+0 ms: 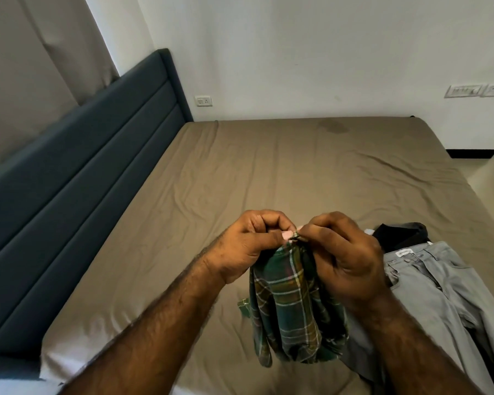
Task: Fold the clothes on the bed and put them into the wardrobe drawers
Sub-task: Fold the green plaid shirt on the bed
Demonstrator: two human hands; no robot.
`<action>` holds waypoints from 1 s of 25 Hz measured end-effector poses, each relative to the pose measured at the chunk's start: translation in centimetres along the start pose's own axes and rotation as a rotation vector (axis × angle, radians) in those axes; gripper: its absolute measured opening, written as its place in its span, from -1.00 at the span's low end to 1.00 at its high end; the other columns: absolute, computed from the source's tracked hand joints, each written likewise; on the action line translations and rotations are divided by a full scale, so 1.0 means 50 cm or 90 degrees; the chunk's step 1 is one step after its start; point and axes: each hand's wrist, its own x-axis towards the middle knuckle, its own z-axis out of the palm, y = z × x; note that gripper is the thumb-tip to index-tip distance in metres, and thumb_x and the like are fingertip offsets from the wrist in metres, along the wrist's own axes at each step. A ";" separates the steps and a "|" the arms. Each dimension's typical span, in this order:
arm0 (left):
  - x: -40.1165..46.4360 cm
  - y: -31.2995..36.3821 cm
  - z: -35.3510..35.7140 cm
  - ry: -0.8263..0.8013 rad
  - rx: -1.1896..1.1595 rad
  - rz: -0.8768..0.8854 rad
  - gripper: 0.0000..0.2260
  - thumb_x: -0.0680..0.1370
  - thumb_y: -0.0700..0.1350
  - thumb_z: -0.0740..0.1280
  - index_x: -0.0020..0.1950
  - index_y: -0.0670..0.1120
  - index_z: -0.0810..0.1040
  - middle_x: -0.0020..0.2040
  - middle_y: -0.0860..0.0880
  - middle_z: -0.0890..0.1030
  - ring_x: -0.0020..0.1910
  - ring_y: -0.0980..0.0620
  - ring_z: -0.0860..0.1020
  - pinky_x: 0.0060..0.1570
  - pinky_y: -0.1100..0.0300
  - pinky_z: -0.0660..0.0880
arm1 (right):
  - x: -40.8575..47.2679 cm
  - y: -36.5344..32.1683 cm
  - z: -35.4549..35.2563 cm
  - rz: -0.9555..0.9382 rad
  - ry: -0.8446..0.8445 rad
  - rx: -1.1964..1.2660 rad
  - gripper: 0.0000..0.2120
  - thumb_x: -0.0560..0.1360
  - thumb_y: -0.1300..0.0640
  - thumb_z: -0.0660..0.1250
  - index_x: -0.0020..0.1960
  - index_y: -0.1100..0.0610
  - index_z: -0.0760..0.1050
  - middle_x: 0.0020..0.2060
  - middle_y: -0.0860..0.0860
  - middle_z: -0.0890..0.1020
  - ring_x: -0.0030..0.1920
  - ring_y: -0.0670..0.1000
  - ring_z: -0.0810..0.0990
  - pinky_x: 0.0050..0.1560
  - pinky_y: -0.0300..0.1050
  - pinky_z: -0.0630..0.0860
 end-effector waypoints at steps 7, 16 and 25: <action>0.016 -0.051 0.006 0.146 0.497 0.081 -0.85 0.68 0.07 0.30 0.01 0.03 0.57 -0.15 0.09 0.64 -0.21 0.12 0.63 -0.23 0.09 0.62 | -0.002 0.022 0.017 0.195 -0.067 0.037 -0.87 0.59 0.21 0.40 0.04 0.02 0.68 -0.09 -0.15 0.64 -0.07 -0.11 0.63 -0.09 -0.07 0.62; 0.010 -0.105 -0.068 0.244 0.978 -0.148 -0.91 0.62 0.05 0.26 0.09 0.08 0.44 -0.10 -0.02 0.61 -0.18 -0.08 0.50 -0.26 0.07 0.42 | -0.029 0.117 0.046 0.491 -0.468 -0.144 -0.81 0.42 -0.05 0.57 -0.22 -0.05 0.58 -0.27 -0.10 0.63 -0.21 -0.02 0.63 -0.16 -0.06 0.61; 0.003 -0.159 -0.124 0.386 -0.037 -0.316 -0.83 0.56 -0.11 0.50 -0.12 -0.21 0.65 -0.27 -0.17 0.63 -0.32 -0.09 0.56 -0.28 0.16 0.51 | -0.027 0.148 0.030 0.792 -0.210 0.587 -0.78 0.44 0.09 0.48 -0.07 0.26 0.63 -0.26 0.14 0.62 -0.29 0.02 0.57 -0.23 -0.12 0.55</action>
